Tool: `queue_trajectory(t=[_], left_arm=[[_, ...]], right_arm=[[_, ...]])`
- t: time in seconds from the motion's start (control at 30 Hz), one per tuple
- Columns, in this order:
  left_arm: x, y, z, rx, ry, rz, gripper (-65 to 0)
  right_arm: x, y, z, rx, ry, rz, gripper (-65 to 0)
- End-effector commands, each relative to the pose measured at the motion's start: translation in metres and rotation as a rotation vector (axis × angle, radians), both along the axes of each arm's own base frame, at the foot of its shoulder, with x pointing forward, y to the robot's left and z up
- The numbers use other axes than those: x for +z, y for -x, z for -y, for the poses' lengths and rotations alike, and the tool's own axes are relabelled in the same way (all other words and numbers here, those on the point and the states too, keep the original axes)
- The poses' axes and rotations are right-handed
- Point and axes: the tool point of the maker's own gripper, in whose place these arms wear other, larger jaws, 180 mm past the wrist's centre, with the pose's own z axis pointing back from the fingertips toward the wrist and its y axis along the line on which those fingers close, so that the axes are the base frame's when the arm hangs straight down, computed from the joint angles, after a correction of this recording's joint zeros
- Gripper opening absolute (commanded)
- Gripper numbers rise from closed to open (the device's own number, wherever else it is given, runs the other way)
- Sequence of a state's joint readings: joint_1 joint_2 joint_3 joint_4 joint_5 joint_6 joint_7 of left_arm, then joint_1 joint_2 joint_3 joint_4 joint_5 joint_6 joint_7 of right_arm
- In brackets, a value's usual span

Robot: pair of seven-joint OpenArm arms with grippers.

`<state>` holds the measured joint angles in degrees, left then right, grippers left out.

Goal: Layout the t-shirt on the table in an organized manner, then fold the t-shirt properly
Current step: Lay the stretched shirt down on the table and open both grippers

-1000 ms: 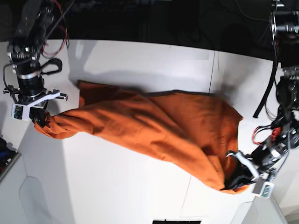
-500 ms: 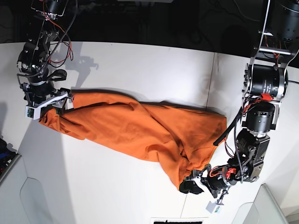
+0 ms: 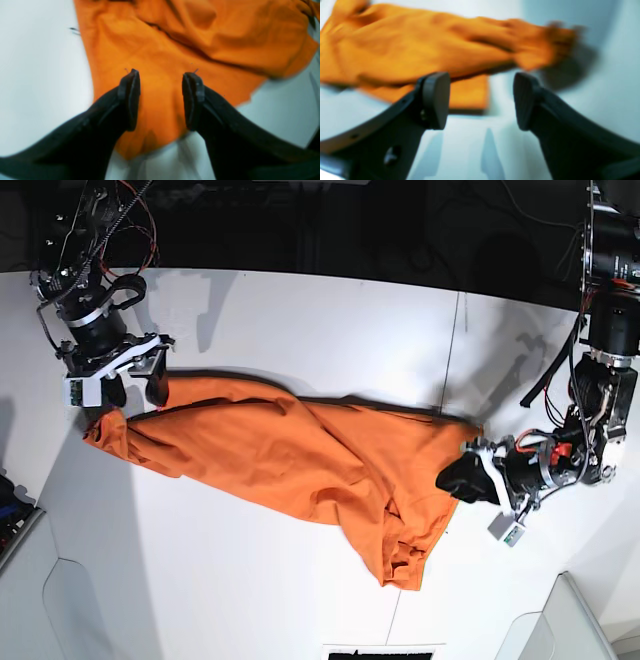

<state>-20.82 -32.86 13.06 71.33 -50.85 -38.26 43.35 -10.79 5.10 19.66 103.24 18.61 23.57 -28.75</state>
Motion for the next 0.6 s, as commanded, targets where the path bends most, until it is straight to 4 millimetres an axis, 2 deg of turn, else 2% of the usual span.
queue_trajectory(t=[0.0, 0.1, 0.2, 0.33, 0.43, 0.57], left_arm=[[0.017, -0.003, 0.004, -0.019, 0.017, 0.054, -35.4], [-0.002, 0.021, 0.017, -0.046, 0.03, 0.016, -35.4], [-0.016, 0.034, 0.024, -0.051, 0.045, -0.016, -35.4], [-0.024, 0.037, 0.026, -0.056, 0.021, -0.024, -35.4], [-0.021, 0.035, 0.015, -0.02, 0.028, -0.015, -35.4], [-0.007, 0.028, -0.022, 0.111, 0.066, 0.033, -35.4]], right_arm=[[0.015, -0.009, -0.01, 0.037, -0.001, 0.062, -25.3], [0.012, -0.02, -0.023, 0.038, 0.081, 0.067, -25.3], [-0.002, -0.029, -0.012, -0.041, 0.161, 0.009, -25.3], [-0.01, -0.023, 0.005, -0.103, 0.205, -0.054, -25.4], [-0.014, -0.008, 0.016, -0.131, 0.212, -0.076, -25.4], [-0.029, 0.01, 0.016, -0.131, 0.187, -0.118, -25.4]])
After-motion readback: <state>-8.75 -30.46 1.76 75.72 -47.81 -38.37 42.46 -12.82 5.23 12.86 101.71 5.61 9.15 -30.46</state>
